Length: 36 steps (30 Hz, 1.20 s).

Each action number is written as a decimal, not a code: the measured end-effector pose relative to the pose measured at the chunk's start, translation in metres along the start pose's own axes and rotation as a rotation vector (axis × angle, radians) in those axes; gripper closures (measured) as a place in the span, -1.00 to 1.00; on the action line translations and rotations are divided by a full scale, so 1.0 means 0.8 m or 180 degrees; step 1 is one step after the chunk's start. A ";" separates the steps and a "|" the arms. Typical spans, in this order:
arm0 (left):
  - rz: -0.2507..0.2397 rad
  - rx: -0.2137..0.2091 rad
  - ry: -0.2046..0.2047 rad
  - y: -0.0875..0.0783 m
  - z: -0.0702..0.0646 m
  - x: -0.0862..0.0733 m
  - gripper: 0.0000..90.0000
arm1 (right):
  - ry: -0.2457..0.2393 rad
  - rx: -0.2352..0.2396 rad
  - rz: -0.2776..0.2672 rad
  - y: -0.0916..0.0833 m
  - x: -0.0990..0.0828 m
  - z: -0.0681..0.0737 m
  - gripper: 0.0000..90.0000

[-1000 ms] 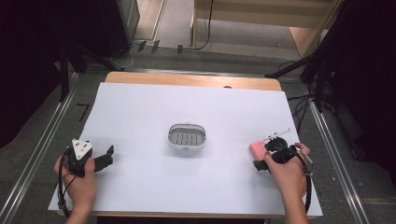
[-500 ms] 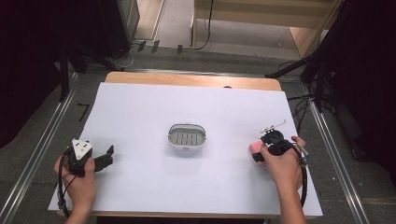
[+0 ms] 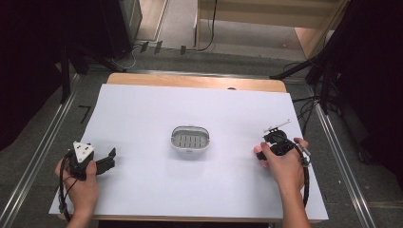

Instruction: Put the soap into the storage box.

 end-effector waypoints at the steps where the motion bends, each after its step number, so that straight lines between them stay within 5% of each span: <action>1: 0.0000 -0.0001 -0.0001 0.000 0.000 0.000 -0.68 | -0.0009 0.0000 0.0003 0.001 0.000 -0.001 -0.17; 13: 0.0004 -0.0009 -0.0007 0.000 0.000 0.000 -0.68 | 0.0126 -0.0073 0.0105 0.009 0.001 0.002 -0.16; 28: 0.0005 -0.0011 -0.0007 0.000 0.000 0.000 -0.68 | 0.0130 0.0133 0.0126 0.010 -0.001 -0.002 -0.15; 36: 0.0007 -0.0010 -0.0007 0.000 0.000 0.000 -0.68 | -0.0129 0.0233 0.0043 0.007 0.004 0.004 -0.15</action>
Point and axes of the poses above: each handheld gripper's, and its own axes: y roughly forward along the jaws, x roughly out of its top, z roughly to its left, the point moved 6 cm from there along y, roughly forward along the jaws, and after that the axes turned 9 degrees about -y, right-handed, at the moved point
